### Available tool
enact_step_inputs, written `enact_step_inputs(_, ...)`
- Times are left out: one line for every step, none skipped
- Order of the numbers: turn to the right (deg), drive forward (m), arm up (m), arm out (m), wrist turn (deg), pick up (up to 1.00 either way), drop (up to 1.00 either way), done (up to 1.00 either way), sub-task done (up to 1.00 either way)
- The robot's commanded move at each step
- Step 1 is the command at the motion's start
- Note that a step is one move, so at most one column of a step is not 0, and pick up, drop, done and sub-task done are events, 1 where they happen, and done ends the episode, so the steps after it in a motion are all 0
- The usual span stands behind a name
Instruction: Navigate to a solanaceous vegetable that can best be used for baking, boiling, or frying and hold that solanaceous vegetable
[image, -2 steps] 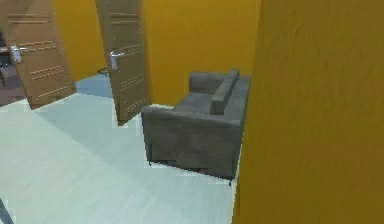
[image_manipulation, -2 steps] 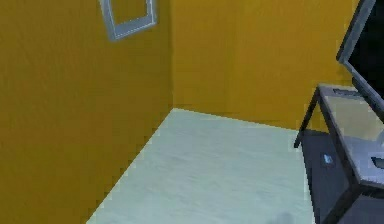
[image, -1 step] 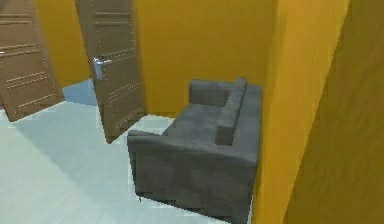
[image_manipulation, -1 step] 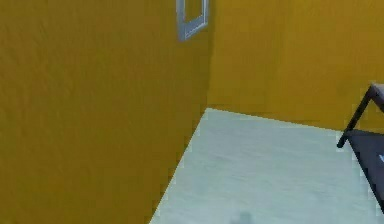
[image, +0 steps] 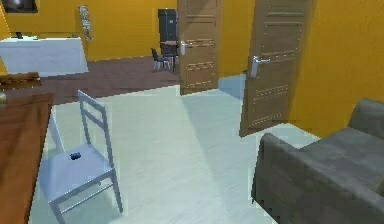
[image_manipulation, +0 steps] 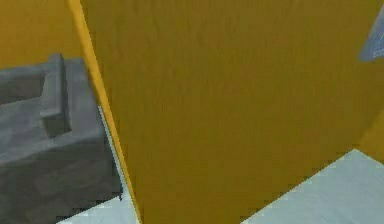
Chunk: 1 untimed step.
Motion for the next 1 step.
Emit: enact_step_inputs(0.0, 0.35, 0.0, 0.0, 0.0, 0.0, 0.0, 0.0, 0.0)
